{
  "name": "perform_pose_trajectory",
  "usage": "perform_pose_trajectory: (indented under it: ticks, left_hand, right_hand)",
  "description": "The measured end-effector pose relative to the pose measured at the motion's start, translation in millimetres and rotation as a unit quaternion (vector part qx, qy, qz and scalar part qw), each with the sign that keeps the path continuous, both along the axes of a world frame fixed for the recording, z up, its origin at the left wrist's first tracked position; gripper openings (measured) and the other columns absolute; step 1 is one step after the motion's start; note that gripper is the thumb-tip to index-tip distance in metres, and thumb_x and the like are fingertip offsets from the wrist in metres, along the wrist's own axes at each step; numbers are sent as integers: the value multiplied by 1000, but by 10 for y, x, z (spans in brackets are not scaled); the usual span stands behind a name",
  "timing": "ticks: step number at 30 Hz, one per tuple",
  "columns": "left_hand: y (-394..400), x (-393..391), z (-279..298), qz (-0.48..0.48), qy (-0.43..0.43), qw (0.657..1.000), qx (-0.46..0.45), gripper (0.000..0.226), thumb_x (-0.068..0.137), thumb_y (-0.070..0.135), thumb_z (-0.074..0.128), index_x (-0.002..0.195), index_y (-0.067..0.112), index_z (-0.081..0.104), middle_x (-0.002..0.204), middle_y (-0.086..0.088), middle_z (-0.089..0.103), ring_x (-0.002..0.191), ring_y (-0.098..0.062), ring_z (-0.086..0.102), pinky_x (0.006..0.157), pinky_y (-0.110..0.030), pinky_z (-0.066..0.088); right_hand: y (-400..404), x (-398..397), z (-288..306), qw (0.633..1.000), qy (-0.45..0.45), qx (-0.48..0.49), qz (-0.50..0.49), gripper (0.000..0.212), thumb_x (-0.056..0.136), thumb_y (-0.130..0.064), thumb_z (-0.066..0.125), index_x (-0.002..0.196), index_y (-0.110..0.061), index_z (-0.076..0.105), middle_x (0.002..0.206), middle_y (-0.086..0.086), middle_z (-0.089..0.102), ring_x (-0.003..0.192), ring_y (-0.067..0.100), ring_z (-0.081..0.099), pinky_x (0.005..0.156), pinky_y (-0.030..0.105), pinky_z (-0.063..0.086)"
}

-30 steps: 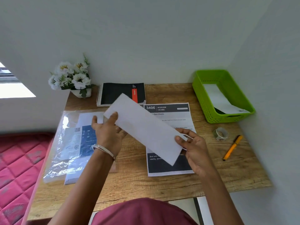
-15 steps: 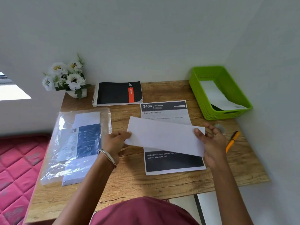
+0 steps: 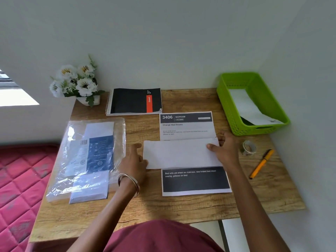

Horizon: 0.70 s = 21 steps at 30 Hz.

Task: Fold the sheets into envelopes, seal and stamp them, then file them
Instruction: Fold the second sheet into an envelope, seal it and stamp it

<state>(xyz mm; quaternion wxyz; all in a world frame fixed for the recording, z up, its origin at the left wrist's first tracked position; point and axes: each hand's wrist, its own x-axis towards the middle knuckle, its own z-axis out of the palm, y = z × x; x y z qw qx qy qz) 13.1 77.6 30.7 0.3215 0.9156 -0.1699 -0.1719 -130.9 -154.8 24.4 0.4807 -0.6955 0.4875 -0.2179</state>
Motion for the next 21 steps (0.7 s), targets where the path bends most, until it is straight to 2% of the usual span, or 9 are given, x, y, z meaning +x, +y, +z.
perform_pose_trajectory:
  ticks: [3, 5, 8, 11, 14, 18, 21]
  left_hand:
    - [-32, -67, -49, -49, -95, 990, 92, 53, 77, 6, 63, 124, 20, 45, 121, -15, 48, 104, -36, 52, 84, -45, 48]
    - [-40, -89, -85, -86, -160, 975, 125, 58, 75, 2, 62, 127, 23, 48, 123, -14, 45, 107, -37, 48, 83, -47, 47]
    - [-65, -82, -159, -180, -237, 944, 140, 62, 72, 2, 68, 124, 34, 55, 124, -10, 50, 110, -38, 48, 81, -51, 48]
    - [-97, -100, -152, -228, -211, 938, 156, 52, 84, 14, 60, 128, 40, 49, 132, -3, 46, 120, -34, 42, 93, -49, 39]
    - [-109, -134, -158, -216, -191, 944, 164, 53, 86, 19, 55, 132, 42, 43, 137, 2, 39, 125, -29, 36, 100, -46, 32]
    - [-179, -253, -99, -192, -183, 947, 180, 52, 85, 25, 56, 133, 38, 42, 140, -2, 35, 129, -31, 31, 105, -51, 22]
    - [-240, -352, -82, -182, -211, 948, 153, 52, 82, 17, 61, 130, 32, 48, 141, -4, 38, 132, -32, 28, 105, -56, 19]
  right_hand:
    - [29, 43, -102, 994, 67, -84, 30, 62, 71, -3, 79, 127, -7, 54, 122, 18, 54, 110, 28, 54, 92, 32, 43]
    - [65, 53, -157, 985, 108, -128, 49, 56, 74, -6, 76, 126, -8, 55, 124, 20, 48, 117, 34, 46, 97, 36, 36]
    - [97, 40, -198, 972, 162, -165, 47, 48, 79, -15, 74, 124, -9, 57, 125, 20, 46, 118, 38, 38, 96, 39, 32]
    - [97, 7, -218, 969, 171, -173, 43, 44, 81, -21, 73, 121, -9, 60, 122, 20, 47, 115, 38, 39, 95, 43, 34]
    - [107, -46, -248, 971, 147, -184, 51, 39, 82, -21, 72, 118, -8, 62, 118, 19, 48, 112, 37, 40, 93, 39, 35]
    - [121, -182, -204, 969, 107, -221, 28, 26, 84, -12, 68, 109, -6, 66, 109, 19, 54, 103, 34, 48, 84, 29, 34]
    - [69, -383, -131, 952, 99, -288, -24, 18, 80, -2, 68, 98, -1, 69, 96, 22, 59, 94, 38, 52, 80, 35, 37]
